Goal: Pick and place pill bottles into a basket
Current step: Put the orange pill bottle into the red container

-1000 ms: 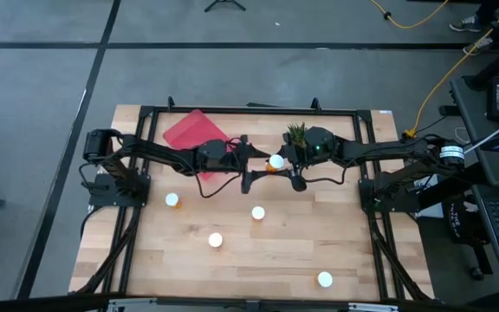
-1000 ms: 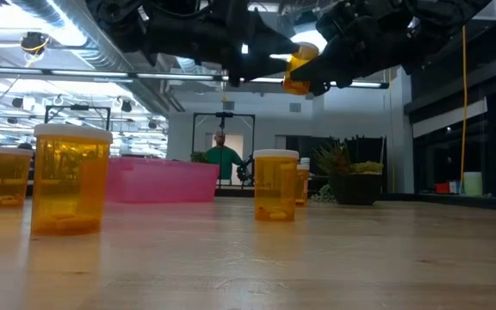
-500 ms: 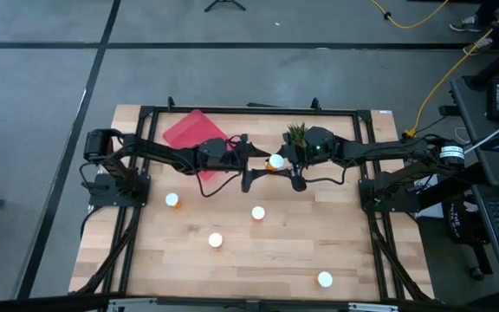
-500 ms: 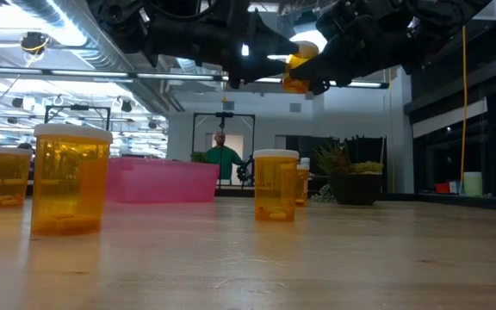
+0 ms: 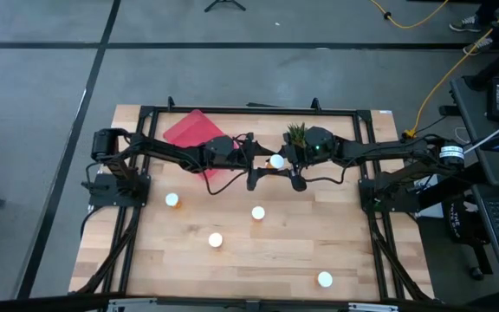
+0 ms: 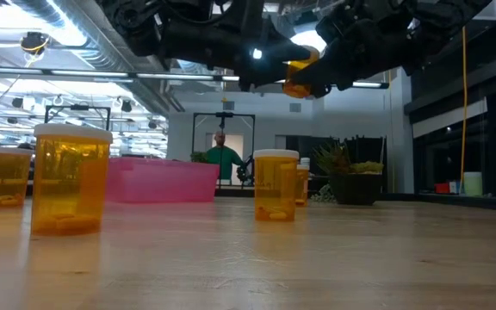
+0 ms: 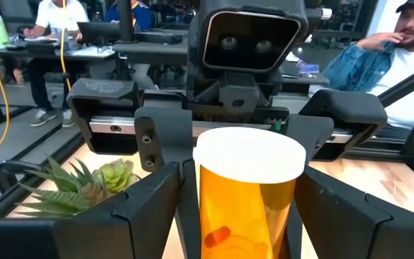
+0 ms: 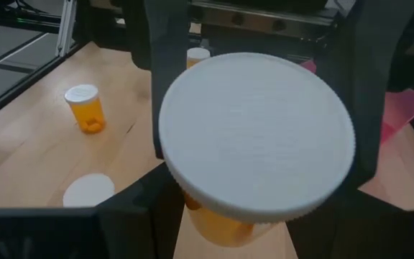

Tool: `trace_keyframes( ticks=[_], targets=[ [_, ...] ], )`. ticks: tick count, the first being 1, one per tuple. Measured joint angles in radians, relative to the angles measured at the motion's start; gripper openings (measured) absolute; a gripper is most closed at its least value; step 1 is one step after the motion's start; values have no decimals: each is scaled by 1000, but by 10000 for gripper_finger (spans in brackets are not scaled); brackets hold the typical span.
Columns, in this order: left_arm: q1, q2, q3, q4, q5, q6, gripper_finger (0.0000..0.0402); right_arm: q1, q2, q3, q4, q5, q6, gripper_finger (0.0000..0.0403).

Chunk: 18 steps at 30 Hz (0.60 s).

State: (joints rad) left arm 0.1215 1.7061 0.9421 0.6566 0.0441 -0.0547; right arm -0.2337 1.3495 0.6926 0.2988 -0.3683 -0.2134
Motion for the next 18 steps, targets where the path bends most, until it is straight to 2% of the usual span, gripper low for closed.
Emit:
trace_keyframes(
  ticks=[8, 18],
  targets=[
    [-1, 0, 0, -3, 0, 0, 257, 0, 0, 0, 1, 0, 0, 197],
    [-8, 0, 0, -9, 1, 34, 224, 0, 0, 0, 3, 0, -1, 197]
  ],
)
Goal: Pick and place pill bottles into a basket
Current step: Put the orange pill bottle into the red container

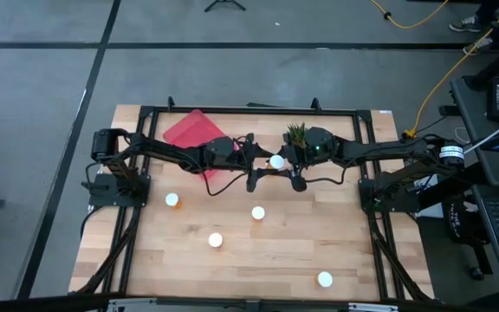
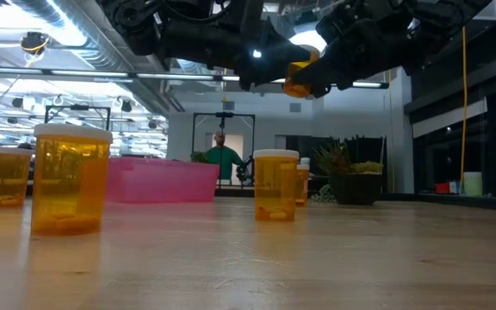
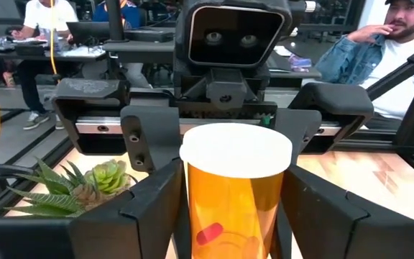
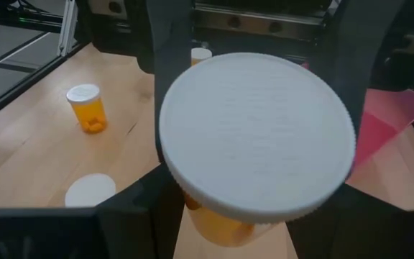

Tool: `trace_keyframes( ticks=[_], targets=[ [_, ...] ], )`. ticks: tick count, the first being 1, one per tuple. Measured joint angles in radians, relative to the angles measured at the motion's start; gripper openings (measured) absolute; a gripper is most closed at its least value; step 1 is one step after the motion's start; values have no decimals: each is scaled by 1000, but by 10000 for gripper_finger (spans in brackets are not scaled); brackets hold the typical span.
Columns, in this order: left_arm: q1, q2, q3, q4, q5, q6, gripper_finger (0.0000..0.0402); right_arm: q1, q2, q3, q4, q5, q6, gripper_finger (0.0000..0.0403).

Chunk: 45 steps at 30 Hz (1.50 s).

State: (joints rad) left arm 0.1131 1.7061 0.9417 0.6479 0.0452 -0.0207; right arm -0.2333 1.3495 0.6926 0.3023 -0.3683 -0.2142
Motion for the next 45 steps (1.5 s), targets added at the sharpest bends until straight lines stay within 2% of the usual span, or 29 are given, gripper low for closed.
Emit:
trace_keyframes(
  ticks=[17, 35, 39, 45],
  targets=[
    [0, 0, -1, 6, 1, 8, 198, 0, 0, 0, 3, 0, -1, 197],
    [0, -2, -1, 6, 1, 9, 196, 0, 0, 2, 2, 0, -1, 199],
    [-1, -7, -2, 4, 3, 24, 196, 0, -1, 3, 2, 0, -1, 217],
    [-1, -9, -2, -3, 3, 42, 196, 0, -1, 5, 8, 0, -1, 272]
  ],
)
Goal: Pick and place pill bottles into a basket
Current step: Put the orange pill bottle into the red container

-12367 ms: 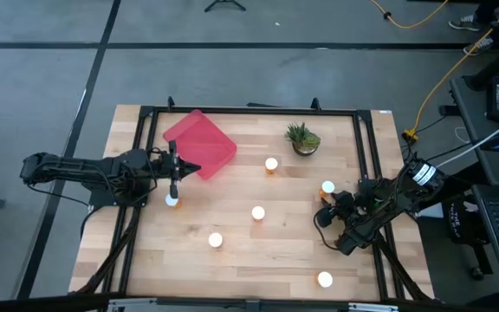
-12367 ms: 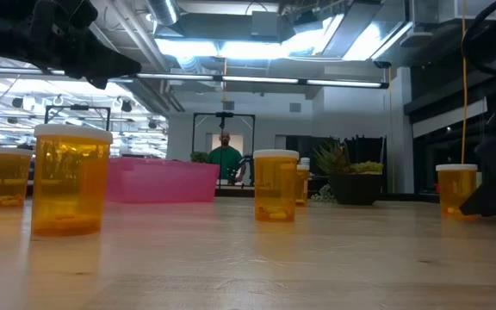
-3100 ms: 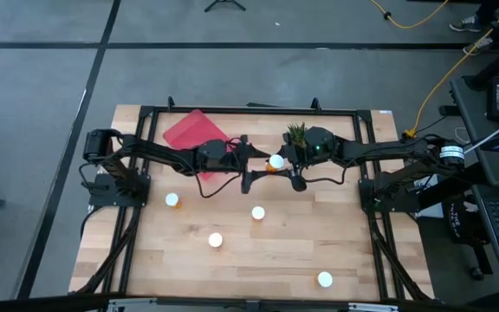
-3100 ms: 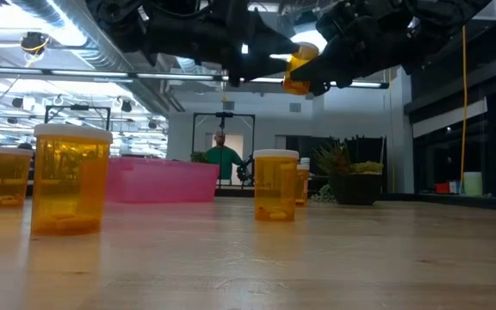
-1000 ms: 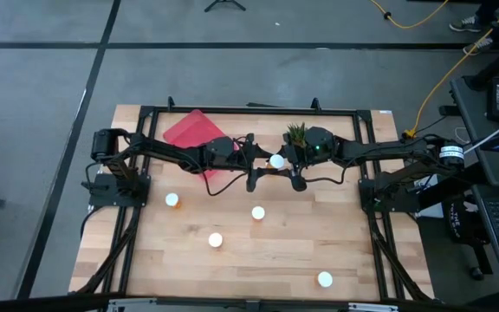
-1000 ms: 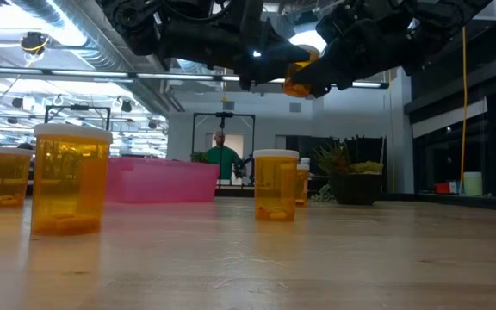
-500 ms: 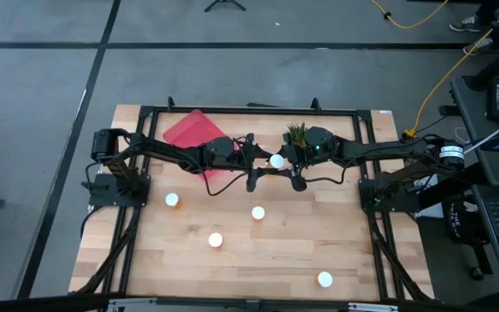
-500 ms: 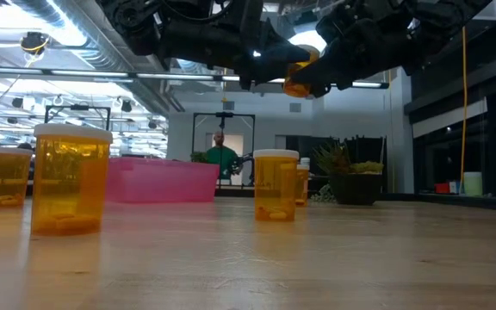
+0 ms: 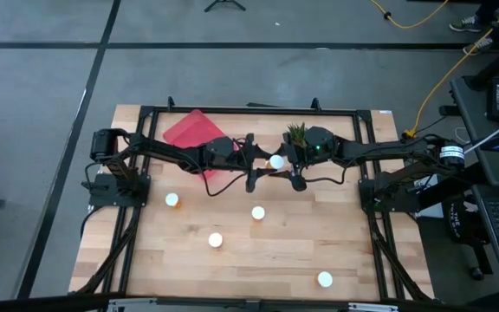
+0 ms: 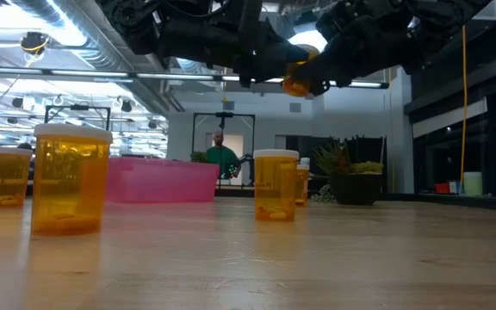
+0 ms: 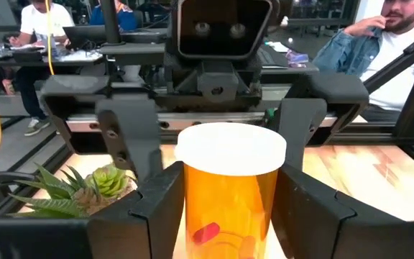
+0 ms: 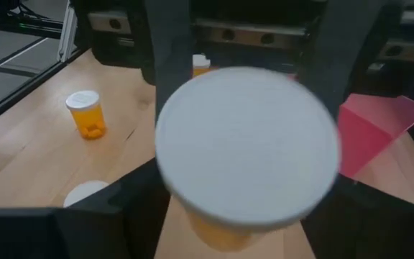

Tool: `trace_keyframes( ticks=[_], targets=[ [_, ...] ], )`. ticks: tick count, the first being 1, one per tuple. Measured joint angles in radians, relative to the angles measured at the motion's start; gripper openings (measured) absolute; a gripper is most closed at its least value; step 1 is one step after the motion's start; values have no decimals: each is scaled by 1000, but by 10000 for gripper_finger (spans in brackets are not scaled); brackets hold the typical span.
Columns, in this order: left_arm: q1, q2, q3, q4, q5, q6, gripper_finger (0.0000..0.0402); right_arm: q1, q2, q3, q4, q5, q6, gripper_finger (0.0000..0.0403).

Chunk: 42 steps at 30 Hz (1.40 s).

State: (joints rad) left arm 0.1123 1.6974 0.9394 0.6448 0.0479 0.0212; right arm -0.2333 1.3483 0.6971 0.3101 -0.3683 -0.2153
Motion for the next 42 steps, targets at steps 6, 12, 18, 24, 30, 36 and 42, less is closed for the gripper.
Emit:
trace_keyframes(
  ticks=[6, 12, 18, 24, 30, 36, 42],
  targets=[
    [0, 0, 0, -2, 0, 0, 196, 0, -1, 1, 0, 16, -4, 309],
    [0, -4, 0, -6, 0, 0, 196, -7, -16, 1, -32, 27, -3, 314],
    [1, -61, 0, -81, -2, 33, 196, -32, -89, 0, -163, 43, 2, 314],
    [1, -144, 0, -209, -2, 87, 196, -31, -144, 0, -221, 43, 1, 314],
    [1, -261, 0, -392, -6, 131, 196, -31, -161, -1, -296, 72, 2, 288],
    [1, -361, -3, -510, -74, 150, 196, -31, -162, -25, -311, 71, 4, 247],
    [23, -435, -122, -463, -97, 120, 196, -45, -181, -142, -158, 145, 4, 192]
  ],
)
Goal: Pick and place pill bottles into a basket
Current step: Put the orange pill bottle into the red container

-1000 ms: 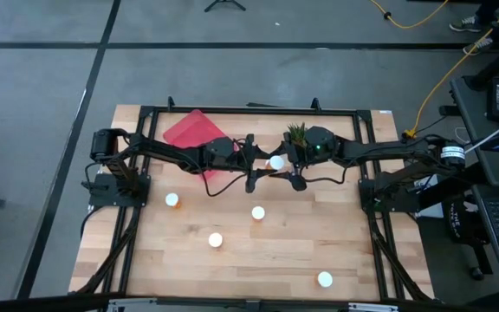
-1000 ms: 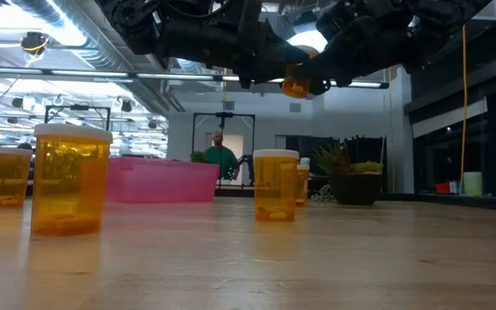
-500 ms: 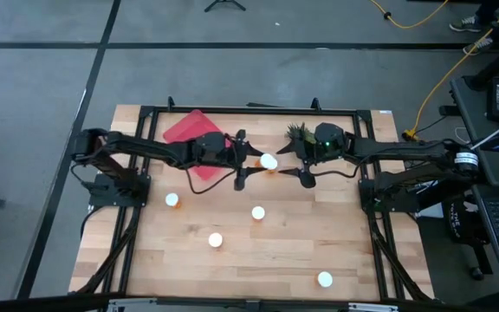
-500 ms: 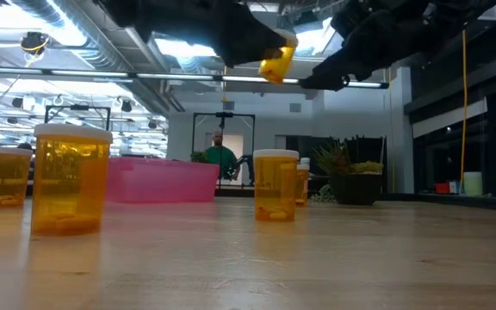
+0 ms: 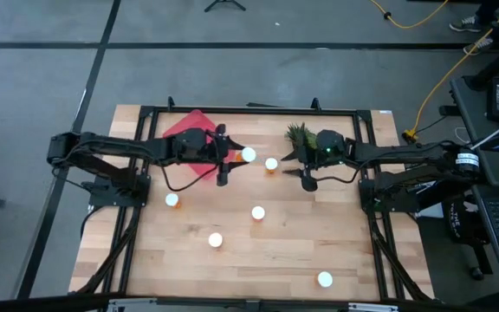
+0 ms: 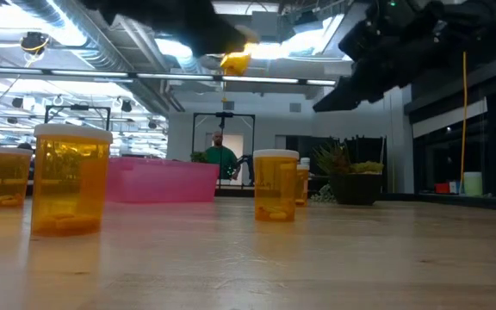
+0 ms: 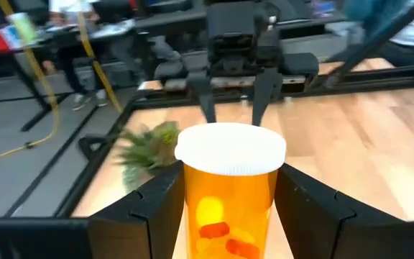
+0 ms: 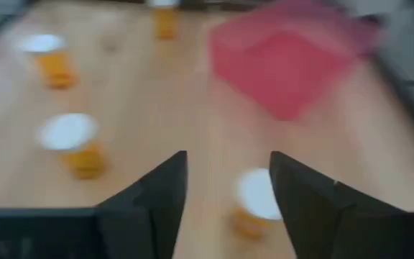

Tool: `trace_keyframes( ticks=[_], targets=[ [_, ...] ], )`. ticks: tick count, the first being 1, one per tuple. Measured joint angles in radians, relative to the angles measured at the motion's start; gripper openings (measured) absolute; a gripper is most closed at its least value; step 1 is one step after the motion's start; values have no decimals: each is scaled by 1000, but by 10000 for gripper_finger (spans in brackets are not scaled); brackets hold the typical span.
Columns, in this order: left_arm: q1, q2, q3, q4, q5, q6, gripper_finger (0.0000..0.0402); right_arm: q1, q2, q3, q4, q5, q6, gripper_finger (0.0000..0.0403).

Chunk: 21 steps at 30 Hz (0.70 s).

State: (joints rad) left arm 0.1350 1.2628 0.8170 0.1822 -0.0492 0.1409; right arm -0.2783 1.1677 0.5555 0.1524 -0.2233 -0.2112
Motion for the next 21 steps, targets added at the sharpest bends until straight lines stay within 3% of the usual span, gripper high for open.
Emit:
trace_keyframes(
  ticks=[3, 7, 12, 15, 21],
  targets=[
    [17, -45, -77, 67, -18, -28, 196, -22, -37, -29, 21, 60, 3, 151],
    [32, -112, -167, 120, -65, -50, 196, -32, -81, -98, 64, 57, 31, 86],
    [32, -209, -260, 166, -129, -66, 196, -37, -133, -243, 310, 58, 50, 10],
    [31, -276, -315, 168, -182, -94, 196, -43, -162, -308, 442, 60, 68, 13],
    [31, -390, -421, 168, -349, -148, 196, -47, -190, -347, 478, 59, 104, 14]
  ],
)
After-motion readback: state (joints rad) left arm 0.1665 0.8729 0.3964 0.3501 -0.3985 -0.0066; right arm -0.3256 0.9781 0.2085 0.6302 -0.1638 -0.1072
